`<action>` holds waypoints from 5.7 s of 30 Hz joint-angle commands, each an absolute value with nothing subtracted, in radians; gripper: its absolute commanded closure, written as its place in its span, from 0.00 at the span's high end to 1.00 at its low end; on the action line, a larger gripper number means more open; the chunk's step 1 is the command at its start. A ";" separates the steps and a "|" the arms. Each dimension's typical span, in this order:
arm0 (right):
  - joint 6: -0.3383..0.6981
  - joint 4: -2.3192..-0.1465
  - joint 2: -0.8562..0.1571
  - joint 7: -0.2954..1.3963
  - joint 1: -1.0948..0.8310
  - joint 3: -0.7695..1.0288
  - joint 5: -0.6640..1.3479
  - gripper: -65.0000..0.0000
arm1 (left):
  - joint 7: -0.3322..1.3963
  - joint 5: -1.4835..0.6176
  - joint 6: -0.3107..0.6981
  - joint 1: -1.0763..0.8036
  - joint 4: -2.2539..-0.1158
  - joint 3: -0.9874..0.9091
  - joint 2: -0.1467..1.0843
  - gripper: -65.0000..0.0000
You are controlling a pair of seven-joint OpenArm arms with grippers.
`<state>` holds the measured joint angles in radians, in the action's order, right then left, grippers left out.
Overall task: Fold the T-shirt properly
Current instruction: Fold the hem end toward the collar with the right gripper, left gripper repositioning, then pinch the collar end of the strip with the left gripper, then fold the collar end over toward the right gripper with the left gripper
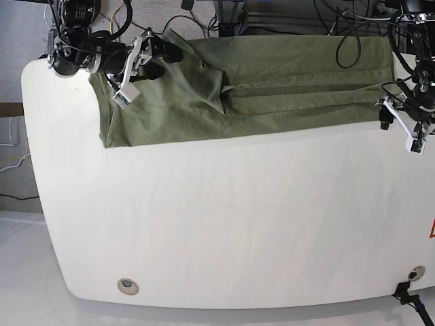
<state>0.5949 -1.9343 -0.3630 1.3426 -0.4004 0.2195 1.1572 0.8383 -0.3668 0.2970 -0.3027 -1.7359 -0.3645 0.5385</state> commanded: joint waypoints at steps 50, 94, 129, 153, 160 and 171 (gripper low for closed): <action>0.596 -1.564 -0.193 0.607 -0.214 0.131 0.134 0.00 | 0.819 -0.077 0.698 -0.315 -1.577 -0.332 0.349 0.00; 0.602 -1.512 -0.208 0.607 -0.159 0.087 0.134 0.00 | 1.076 -0.584 0.698 -0.015 -1.256 -0.578 0.383 0.65; 0.595 -1.512 -0.176 0.607 -0.177 0.084 0.134 0.00 | 1.076 -0.587 0.698 -0.209 -1.899 -0.246 0.340 0.00; 0.595 -1.512 -0.171 0.607 -0.191 0.082 0.134 0.00 | 1.124 -0.585 0.698 0.021 -1.751 0.008 -0.070 0.14; 0.595 -1.512 -0.171 0.607 -0.191 0.081 0.134 0.00 | 1.124 -0.588 0.698 0.050 -1.758 0.176 -0.111 0.44; 0.595 -1.512 -0.171 0.607 -0.191 0.081 0.134 0.00 | 1.099 -0.366 0.698 0.117 -1.814 0.182 0.071 0.42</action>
